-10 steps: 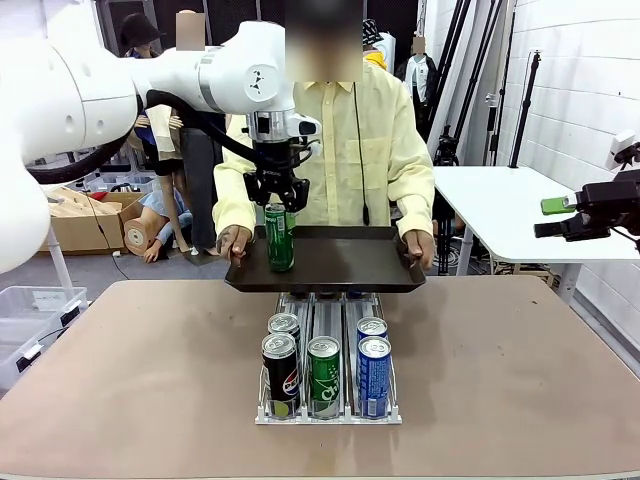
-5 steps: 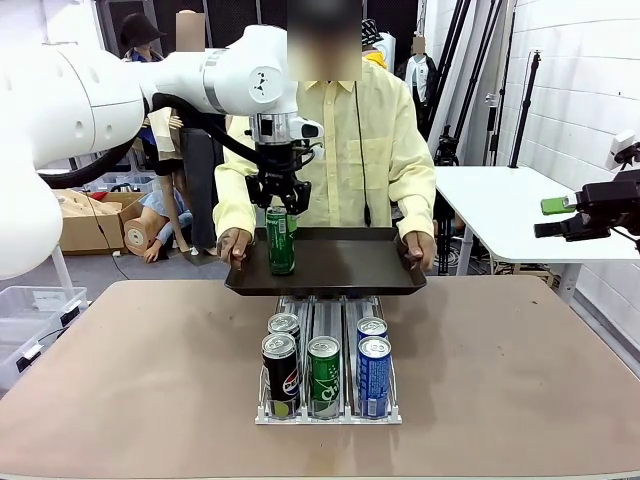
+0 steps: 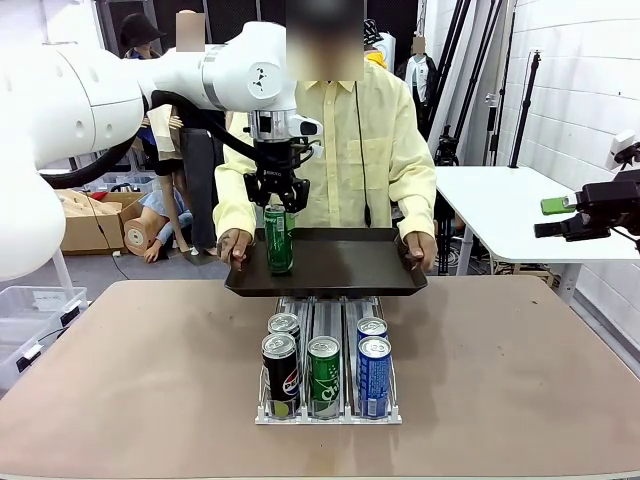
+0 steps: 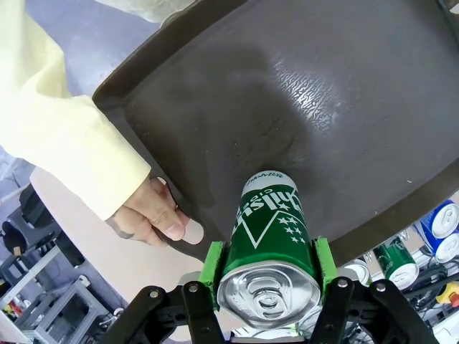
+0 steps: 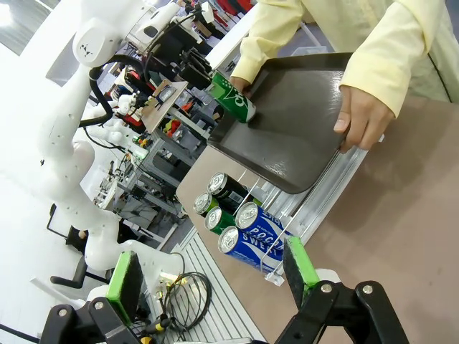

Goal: Retrieve and hand over the desired beverage to the person.
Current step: Place the picked can on the Handle tray extended by the person.

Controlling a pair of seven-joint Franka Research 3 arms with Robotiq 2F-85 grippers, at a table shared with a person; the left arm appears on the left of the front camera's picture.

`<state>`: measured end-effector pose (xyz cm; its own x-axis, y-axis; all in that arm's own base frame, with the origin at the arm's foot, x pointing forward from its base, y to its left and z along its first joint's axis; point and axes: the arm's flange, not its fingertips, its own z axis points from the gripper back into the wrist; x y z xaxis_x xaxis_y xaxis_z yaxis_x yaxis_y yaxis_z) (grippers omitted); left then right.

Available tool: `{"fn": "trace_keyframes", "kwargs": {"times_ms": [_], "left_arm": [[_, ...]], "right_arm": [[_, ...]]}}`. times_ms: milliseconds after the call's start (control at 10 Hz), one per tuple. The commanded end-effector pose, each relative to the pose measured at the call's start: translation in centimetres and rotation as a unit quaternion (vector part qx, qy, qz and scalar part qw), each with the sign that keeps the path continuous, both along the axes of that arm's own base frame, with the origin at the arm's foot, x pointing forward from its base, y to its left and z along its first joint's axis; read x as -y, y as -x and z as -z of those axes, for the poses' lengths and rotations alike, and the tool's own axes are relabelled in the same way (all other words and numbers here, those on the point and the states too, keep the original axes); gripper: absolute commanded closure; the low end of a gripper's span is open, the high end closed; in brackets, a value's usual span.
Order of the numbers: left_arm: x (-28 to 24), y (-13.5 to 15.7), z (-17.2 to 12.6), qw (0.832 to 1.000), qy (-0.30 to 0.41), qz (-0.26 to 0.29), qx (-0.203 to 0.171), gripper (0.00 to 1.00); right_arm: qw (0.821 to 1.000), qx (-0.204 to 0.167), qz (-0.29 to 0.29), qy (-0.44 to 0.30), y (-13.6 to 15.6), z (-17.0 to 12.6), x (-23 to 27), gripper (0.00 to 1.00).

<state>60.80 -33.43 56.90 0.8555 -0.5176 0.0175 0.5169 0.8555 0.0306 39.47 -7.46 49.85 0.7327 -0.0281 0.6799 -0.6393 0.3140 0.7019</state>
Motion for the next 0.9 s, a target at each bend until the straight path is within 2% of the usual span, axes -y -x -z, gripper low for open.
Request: {"fn": "trace_keyframes", "kwargs": {"times_ms": [0, 100, 500, 800], "left_arm": [[0.6, -0.8, -1.3, 1.0, -0.007, -0.01, 0.004, 0.05], [0.6, -0.8, -1.2, 1.0, -0.006, -0.01, 0.003, 0.0], [0.6, -0.6, -2.2, 1.0, -0.007, -0.011, 0.007, 0.0], [0.1, 0.5, -4.8, 1.0, 0.004, -0.009, 0.022, 0.0]], "right_arm": [[1.0, 0.0, 0.0, -0.007, 0.0, -0.2, -0.1, 0.0], [1.0, 0.0, 0.0, -0.007, 0.0, -0.2, -0.1, 0.0], [1.0, 0.0, 0.0, -0.007, 0.0, -0.2, -0.1, 0.0], [1.0, 0.0, 0.0, -0.007, 0.0, -0.2, -0.1, 0.0]]}}
